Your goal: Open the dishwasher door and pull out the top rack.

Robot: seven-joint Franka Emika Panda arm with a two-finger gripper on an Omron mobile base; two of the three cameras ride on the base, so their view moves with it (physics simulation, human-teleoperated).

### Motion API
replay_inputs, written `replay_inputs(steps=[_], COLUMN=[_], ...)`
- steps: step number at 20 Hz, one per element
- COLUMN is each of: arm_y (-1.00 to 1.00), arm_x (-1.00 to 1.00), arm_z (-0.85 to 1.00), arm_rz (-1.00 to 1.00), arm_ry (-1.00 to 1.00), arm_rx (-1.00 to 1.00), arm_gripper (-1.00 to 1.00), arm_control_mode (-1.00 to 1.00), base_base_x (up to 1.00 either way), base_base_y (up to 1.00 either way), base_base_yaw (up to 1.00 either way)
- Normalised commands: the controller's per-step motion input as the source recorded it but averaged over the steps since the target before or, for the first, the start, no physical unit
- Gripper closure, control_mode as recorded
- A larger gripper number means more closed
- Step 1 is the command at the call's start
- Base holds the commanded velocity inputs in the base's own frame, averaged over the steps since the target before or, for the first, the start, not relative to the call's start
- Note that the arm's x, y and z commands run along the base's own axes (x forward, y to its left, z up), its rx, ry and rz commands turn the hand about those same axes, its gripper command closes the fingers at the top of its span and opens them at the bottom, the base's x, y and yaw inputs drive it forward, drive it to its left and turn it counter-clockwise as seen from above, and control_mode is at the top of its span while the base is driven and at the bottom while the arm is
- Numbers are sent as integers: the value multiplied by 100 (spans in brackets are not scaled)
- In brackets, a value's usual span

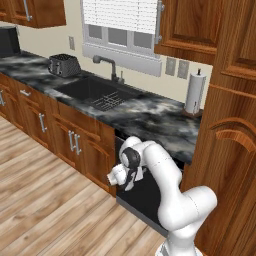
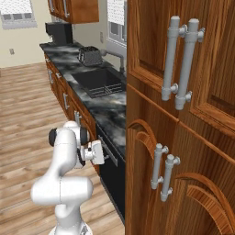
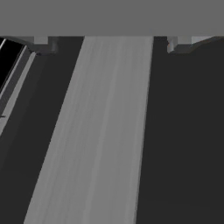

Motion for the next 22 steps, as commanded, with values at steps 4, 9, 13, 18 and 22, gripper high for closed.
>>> replay_inputs(steps=[4,9,13,18,22], arm_y=[-16,-19,-18,-9,-1], arm_x=[15,14,19,20,3], arm_z=[-2,0,-4,-6,0], arm_rz=[0,0,0,0,0], arm_ry=[0,0,0,0,0], arm_rx=[0,0,0,0,0], arm_gripper=[-100,-100,-100,100,100], arm_control_mode=[-100,-100,-100,-100,-100], base_base_x=[0,0,0,0,0], base_base_y=[0,0,0,0,0], base_base_yaw=[0,0,0,0,0])
